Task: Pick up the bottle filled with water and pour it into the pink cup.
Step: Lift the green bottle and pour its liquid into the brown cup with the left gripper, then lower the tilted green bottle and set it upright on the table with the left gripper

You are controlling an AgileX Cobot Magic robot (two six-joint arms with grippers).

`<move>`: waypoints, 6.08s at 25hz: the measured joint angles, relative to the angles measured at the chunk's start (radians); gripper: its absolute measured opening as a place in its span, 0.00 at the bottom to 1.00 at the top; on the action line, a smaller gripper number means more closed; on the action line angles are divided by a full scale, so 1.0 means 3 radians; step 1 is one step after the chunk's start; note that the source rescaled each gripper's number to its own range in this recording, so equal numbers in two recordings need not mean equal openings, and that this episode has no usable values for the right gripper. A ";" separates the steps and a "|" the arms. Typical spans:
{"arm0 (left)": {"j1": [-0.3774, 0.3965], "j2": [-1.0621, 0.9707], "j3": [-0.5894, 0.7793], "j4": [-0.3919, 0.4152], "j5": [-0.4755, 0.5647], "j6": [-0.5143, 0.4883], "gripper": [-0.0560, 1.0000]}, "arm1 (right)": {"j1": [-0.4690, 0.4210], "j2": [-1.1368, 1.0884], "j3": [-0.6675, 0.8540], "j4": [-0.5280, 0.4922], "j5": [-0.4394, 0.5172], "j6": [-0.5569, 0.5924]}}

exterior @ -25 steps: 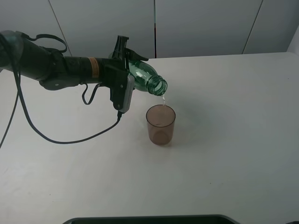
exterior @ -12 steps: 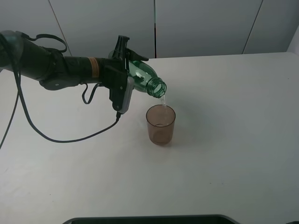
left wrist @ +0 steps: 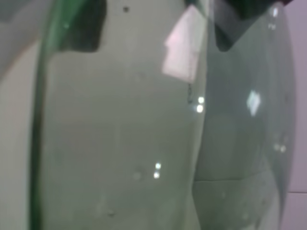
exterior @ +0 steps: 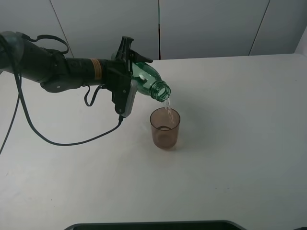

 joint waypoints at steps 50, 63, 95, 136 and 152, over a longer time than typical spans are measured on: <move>-0.0007 0.0000 -0.0017 -0.0038 -0.0056 0.0078 0.07 | 0.0000 0.0000 0.0000 0.0000 0.0000 0.0000; -0.0007 -0.0088 -0.0017 -0.0153 -0.0279 -0.0103 0.07 | 0.0000 0.0000 0.0000 0.0000 0.0000 0.0000; 0.0006 -0.0713 0.0160 -0.2817 -0.0746 -0.2868 0.07 | 0.0000 0.0000 0.0000 0.0000 0.0000 0.0000; 0.0658 0.0871 0.0269 -0.2937 -0.1768 -0.3162 0.07 | 0.0000 0.0000 0.0000 0.0000 0.0000 0.0000; 0.0658 0.0871 0.0269 -0.2937 -0.1799 -0.3154 0.95 | 0.0000 0.0000 0.0000 0.0000 0.0000 0.0000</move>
